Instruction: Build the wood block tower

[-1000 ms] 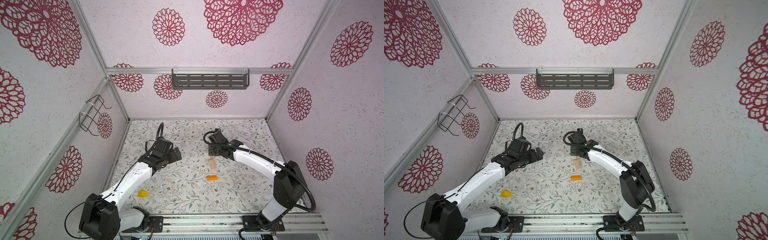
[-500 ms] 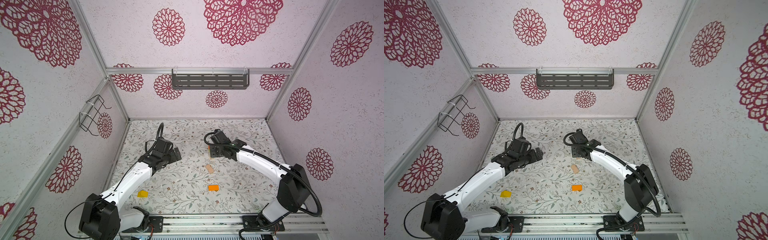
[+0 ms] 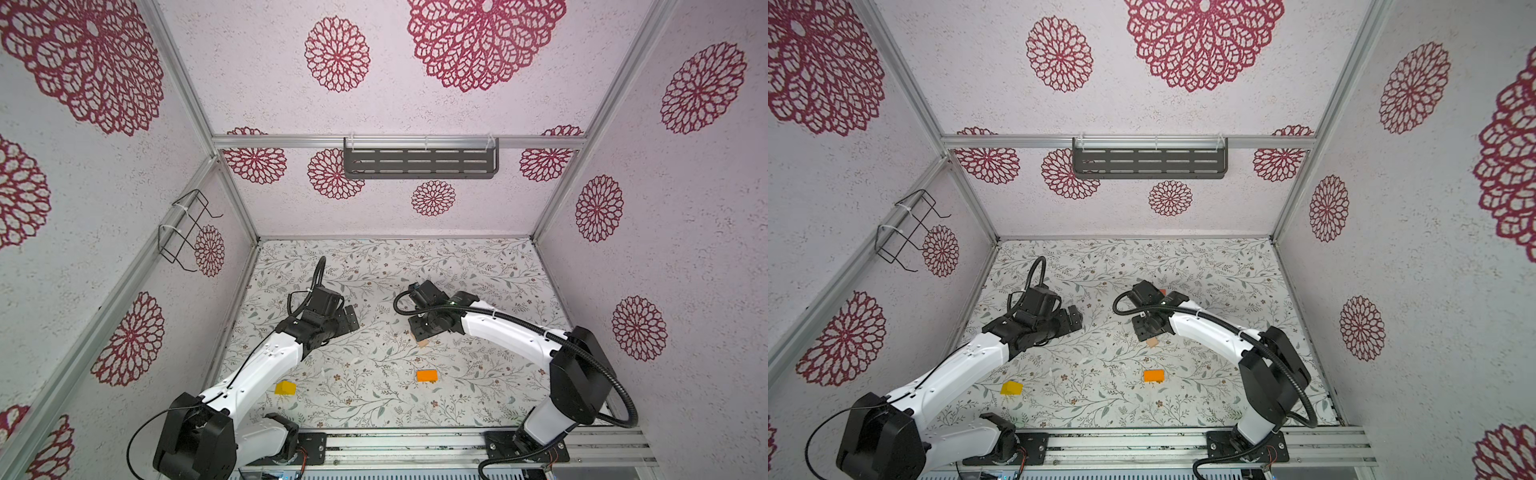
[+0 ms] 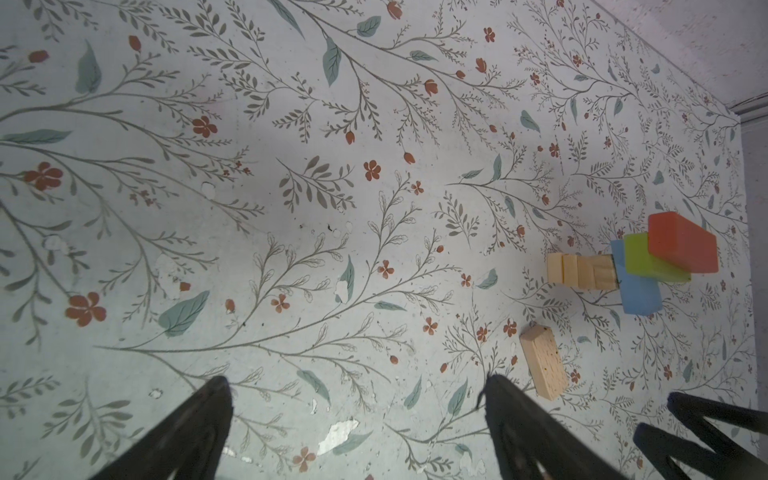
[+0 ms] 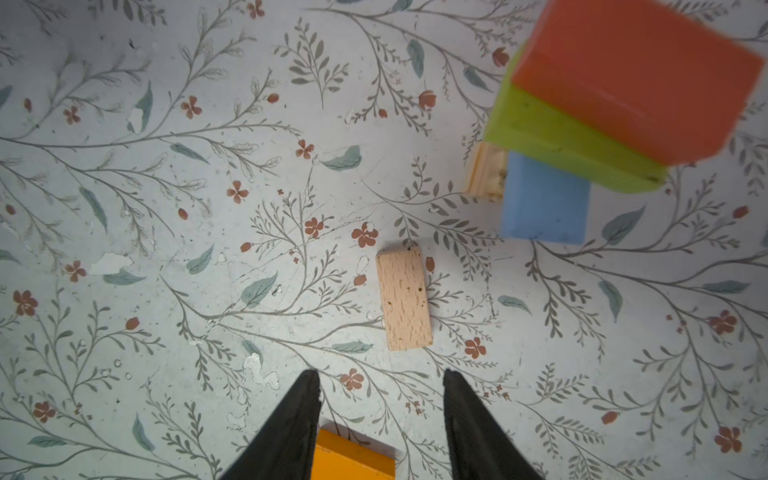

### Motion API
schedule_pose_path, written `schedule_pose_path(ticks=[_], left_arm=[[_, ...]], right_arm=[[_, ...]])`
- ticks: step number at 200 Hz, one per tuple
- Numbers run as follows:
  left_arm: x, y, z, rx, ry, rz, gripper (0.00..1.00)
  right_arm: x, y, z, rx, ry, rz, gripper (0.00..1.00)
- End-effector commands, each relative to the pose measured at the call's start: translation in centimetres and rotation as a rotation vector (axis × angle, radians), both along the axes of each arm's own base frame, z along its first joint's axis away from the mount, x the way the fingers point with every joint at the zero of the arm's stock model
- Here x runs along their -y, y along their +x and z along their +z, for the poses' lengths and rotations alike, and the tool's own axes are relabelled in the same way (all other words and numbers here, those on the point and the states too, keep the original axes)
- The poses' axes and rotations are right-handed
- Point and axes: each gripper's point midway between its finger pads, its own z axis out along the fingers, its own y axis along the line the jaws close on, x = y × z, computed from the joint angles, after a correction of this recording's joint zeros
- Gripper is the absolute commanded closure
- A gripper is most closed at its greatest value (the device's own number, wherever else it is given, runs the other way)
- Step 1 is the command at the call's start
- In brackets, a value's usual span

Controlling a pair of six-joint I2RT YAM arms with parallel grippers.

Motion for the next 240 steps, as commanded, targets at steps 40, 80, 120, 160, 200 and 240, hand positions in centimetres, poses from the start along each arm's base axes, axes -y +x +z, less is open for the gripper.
schedule_pose_path(ticks=[40,80,120,160,200,240], left_arm=[[-0.1,0.0,-0.3,0.031,-0.013,0.022,0.03],[0.4,0.3,-0.2,0.036,-0.033,0.013,0.03],[0.6,0.7,-0.3,0.031,-0.032,0.010,0.03],[1.0,0.8,-0.3,0.021,-0.047,0.004,0.03],[0.9,0.7,-0.2,0.020,-0.043,0.006,0.03],[0.8,0.6,-0.1,0.017,-0.046,0.011,0.03]], right_arm=[[-0.1,0.1,-3.3,-0.032,-0.062,0.081,0.49],[0.4,0.2,-5.1,-0.041,-0.108,0.091,0.46],[0.8,0.1,-6.2,-0.054,-0.112,0.086,0.45],[0.9,0.1,-7.1,-0.076,-0.091,0.081,0.45],[0.9,0.2,-7.6,-0.083,-0.089,0.085,0.45],[0.8,0.3,-7.8,-0.083,-0.093,0.080,0.53]])
